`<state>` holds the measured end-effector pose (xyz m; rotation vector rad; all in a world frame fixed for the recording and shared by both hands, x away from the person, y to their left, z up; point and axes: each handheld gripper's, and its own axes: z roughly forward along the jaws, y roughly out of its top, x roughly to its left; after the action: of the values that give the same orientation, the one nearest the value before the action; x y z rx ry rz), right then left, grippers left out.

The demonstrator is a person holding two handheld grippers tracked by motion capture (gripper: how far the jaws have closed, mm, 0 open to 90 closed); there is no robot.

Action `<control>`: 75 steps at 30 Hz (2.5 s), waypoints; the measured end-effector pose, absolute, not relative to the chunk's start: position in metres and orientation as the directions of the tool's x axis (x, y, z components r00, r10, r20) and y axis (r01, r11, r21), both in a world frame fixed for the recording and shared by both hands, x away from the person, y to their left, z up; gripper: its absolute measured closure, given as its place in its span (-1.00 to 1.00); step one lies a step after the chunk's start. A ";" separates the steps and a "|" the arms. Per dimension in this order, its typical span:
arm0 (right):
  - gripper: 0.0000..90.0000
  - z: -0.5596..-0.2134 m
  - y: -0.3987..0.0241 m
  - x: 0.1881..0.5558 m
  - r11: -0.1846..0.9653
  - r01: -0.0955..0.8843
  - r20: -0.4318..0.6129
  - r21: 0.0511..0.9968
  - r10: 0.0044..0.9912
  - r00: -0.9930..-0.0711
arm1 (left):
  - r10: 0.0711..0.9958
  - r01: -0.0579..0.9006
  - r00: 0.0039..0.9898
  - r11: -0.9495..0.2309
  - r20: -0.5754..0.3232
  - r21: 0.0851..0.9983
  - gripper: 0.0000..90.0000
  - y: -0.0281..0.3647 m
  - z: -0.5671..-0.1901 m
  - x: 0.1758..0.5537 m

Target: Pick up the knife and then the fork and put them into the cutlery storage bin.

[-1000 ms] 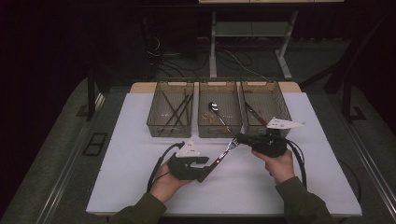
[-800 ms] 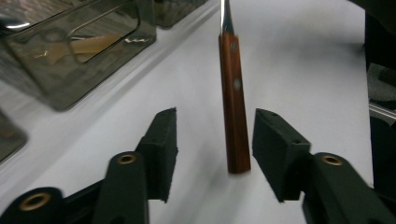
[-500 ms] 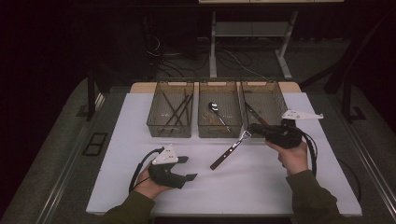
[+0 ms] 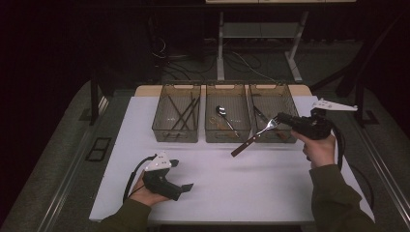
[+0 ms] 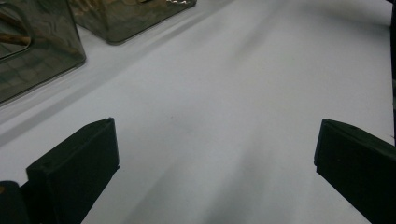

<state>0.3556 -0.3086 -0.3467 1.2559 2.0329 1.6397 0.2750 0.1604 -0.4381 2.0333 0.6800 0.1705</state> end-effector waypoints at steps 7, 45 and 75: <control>0.94 -0.323 -0.333 0.366 -0.038 0.434 0.303 0.900 0.772 -0.559 | 0.526 0.392 0.839 -0.399 -0.144 0.829 -1.00 0.161 -0.438 0.275; 0.93 -0.341 -0.369 0.439 0.096 0.572 0.194 0.814 0.884 -0.425 | 0.501 0.400 0.852 -0.439 -0.151 0.804 -1.00 0.155 -0.442 0.276; 0.04 -0.383 -0.360 0.481 0.085 0.580 0.113 0.810 0.948 -0.296 | 0.493 0.397 0.857 -0.450 -0.148 0.800 -1.00 0.153 -0.443 0.277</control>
<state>0.4811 -0.3601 -0.3830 1.5025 1.9234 1.0965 0.2772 0.1525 -0.4434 2.0970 0.6466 0.1307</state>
